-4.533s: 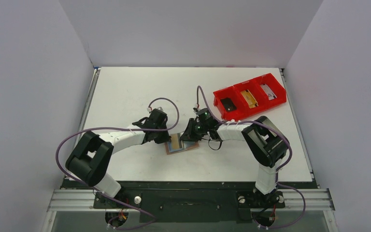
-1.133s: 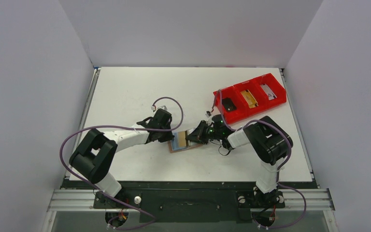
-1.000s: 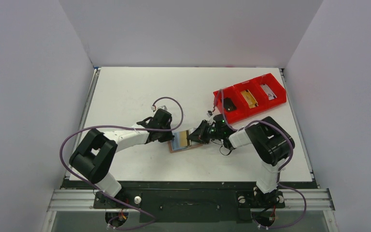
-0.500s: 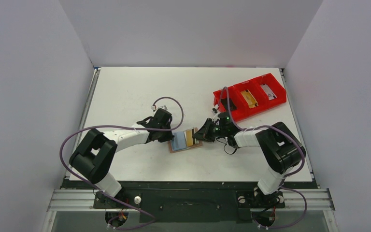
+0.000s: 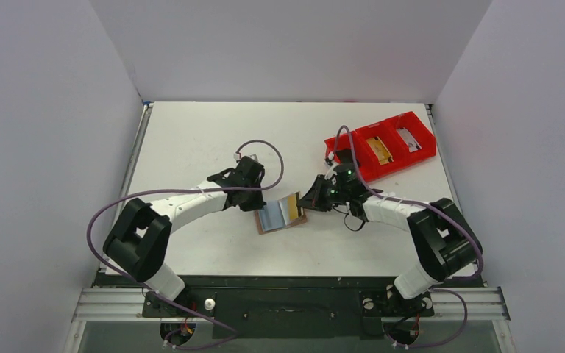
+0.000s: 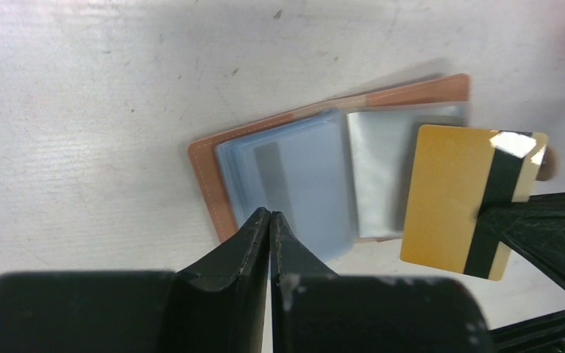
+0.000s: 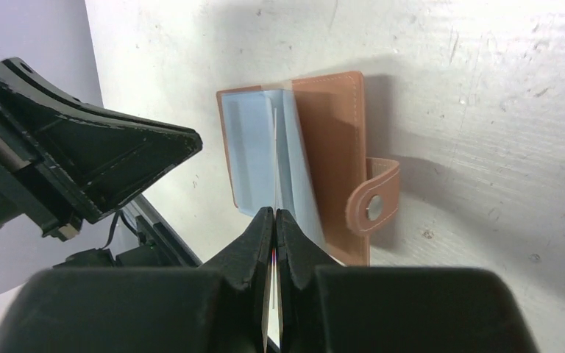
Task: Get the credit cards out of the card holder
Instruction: Place the credit card in the storage box.
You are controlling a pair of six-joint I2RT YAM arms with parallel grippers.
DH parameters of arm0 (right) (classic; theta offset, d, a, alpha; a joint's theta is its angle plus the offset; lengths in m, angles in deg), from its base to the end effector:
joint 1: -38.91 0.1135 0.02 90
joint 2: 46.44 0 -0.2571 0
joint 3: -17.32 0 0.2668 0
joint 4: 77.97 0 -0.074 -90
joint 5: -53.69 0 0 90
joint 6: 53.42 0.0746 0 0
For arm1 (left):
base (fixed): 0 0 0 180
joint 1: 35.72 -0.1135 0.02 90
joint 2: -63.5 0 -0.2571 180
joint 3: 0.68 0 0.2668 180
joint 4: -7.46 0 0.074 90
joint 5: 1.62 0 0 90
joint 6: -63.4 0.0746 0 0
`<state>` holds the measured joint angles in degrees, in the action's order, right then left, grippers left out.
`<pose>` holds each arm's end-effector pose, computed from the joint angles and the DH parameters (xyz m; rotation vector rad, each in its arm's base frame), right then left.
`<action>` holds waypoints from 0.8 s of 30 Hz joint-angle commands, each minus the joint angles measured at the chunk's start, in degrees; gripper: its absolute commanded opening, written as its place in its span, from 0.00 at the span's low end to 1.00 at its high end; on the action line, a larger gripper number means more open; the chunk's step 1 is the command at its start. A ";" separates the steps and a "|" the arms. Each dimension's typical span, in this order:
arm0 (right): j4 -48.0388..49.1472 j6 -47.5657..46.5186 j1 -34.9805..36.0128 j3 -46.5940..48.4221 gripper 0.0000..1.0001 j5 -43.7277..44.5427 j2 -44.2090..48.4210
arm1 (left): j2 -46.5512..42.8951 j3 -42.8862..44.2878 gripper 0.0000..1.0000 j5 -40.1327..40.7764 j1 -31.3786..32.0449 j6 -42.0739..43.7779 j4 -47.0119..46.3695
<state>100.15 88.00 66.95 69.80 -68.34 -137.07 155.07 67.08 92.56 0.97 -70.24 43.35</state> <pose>0.2795 0.1937 0.1175 0.1791 2.5156 1.2963 0.2807 -0.2024 0.1347 -0.1878 2.6581 -0.3910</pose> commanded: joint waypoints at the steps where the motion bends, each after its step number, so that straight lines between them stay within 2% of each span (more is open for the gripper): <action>1: -7.67 -5.17 -0.52 4.42 0.00 4.19 5.56 | -3.91 5.05 0.06 -0.57 0.22 1.86 2.07; 8: -20.26 -10.14 -3.52 10.47 0.00 10.39 11.80 | -5.52 8.31 0.27 -1.57 -0.24 3.51 3.93; 11: -27.78 -13.99 -5.33 14.10 0.00 15.70 14.19 | -5.15 9.15 0.35 -2.36 -0.50 5.33 4.49; 16: -36.38 -19.72 -9.89 21.58 0.00 23.54 15.10 | -4.68 10.10 0.39 -3.81 -0.78 7.03 5.71; 24: -50.20 -28.01 -14.89 37.90 0.00 42.05 8.61 | -5.48 9.83 0.40 -6.31 -0.74 9.22 5.97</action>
<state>58.01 66.16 54.05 100.07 -38.81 -124.98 151.42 74.53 88.19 0.49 -63.36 49.03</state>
